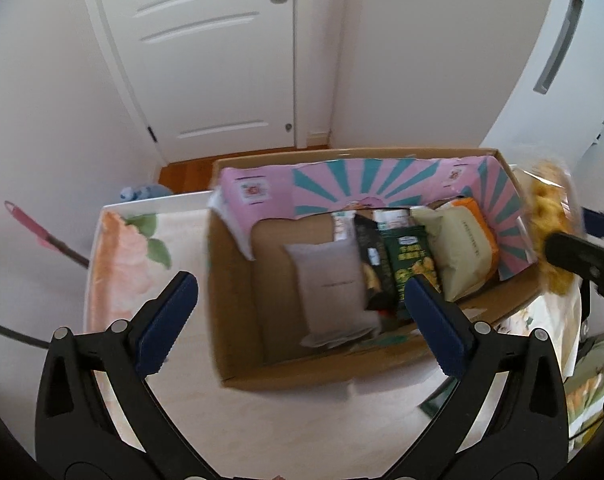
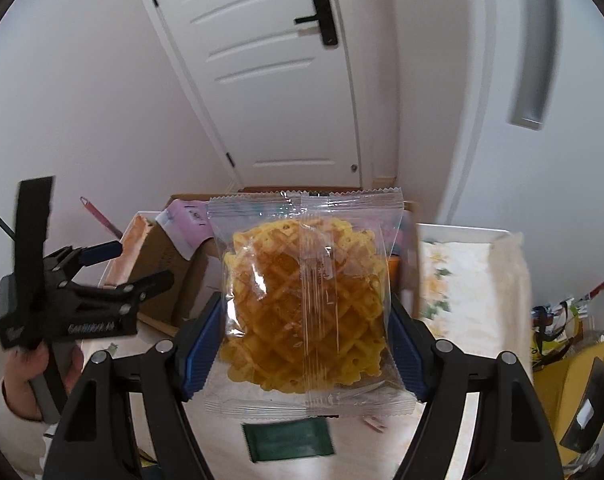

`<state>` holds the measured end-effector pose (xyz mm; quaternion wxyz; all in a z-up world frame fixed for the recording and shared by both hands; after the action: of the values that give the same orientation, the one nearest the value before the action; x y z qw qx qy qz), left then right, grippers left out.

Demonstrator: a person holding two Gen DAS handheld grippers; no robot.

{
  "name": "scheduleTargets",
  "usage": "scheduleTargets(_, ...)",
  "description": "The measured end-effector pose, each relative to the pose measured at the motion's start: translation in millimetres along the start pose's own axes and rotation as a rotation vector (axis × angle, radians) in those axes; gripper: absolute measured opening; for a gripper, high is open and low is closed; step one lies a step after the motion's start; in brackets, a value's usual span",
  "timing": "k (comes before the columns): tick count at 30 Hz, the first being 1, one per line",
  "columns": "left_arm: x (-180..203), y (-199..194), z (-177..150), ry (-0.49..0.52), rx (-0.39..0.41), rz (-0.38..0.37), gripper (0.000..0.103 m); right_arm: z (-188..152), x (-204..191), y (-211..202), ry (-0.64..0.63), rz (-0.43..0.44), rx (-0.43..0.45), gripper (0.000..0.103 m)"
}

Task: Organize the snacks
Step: 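Lower the black bar into the box with the left tool while the right tool drops the waffle packet, then grasp the dark green packet with the left tool while the right tool grasps the small white packet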

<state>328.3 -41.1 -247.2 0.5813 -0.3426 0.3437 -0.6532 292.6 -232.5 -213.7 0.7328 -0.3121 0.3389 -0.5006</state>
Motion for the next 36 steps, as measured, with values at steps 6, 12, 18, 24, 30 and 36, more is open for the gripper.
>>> scheduleTargets(6, -32.0, -12.7, -6.5, -0.036, 0.015, 0.008, 0.103, 21.5, -27.2, 44.2, 0.015, 0.043, -0.055, 0.085)
scheduleTargets(12, -51.0, -26.9, -15.1, -0.043, 0.029, 0.010, 0.103, 20.8, -25.4, 49.1, 0.099, 0.045, -0.001, 0.097)
scheduleTargets(18, -49.7, -33.9, -20.7, -0.035, 0.031, -0.021, 0.103, 13.0, -20.6, 33.4, 0.130, 0.005, 0.021, 0.097)
scheduleTargets(24, -31.9, -46.2, -21.8, -0.002, 0.061, -0.063, 0.103, 5.9, -10.6, 8.4, 0.145, -0.041, 0.060, 0.097)
scheduleTargets(30, -2.3, -75.3, -27.6, 0.032, 0.130, -0.087, 0.103, -8.9, -0.2, -25.7, 0.107, -0.098, 0.066, 0.097)
scheduleTargets(36, 29.5, -96.6, -38.8, 0.100, 0.186, -0.067, 0.103, -34.1, 14.0, -56.7, 0.078, -0.143, 0.086, 0.097)
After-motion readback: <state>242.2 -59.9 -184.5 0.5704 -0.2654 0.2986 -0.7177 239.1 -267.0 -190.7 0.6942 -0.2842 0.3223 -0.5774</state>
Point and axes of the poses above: each gripper's, at about its wrist camera, not at the fingertips, and y roughly the way its jaws point, x to its right, z to its top, the point moved 10 cm from there along y, roughly the way its jaws point, and after that the axes turned 3 degrees about -y, right-handed, at the moved point
